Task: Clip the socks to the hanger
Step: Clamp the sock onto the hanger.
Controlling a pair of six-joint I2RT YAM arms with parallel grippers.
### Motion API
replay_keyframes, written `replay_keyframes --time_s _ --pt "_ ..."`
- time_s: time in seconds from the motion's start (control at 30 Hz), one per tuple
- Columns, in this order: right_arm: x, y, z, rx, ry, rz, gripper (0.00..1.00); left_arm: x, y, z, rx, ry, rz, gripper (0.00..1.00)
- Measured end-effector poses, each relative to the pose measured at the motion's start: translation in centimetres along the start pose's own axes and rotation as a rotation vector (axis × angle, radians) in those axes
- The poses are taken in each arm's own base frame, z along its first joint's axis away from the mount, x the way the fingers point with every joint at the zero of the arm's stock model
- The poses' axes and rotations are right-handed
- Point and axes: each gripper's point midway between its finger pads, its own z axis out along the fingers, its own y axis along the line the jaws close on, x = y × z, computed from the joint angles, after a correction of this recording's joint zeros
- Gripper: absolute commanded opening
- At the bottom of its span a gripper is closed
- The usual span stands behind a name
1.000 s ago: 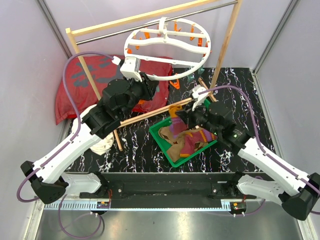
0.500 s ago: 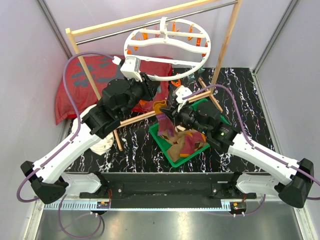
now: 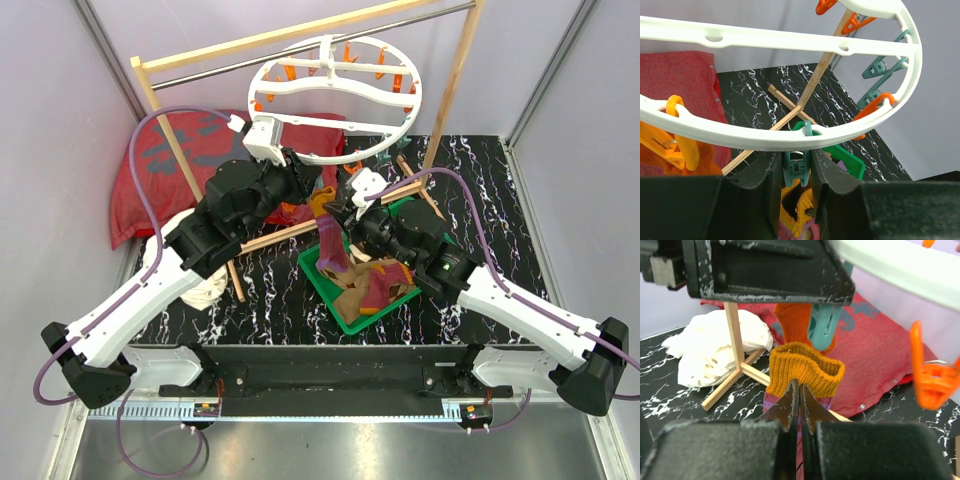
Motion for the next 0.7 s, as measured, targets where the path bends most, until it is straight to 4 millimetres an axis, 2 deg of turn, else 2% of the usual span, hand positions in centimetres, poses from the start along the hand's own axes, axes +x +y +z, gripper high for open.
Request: replay_keyframes --time_s 0.7 --pt "-1.2 -1.7 -0.3 0.079 -0.032 -0.056 0.00 -0.2 0.0 -0.4 0.002 -0.005 -0.001 0.00"
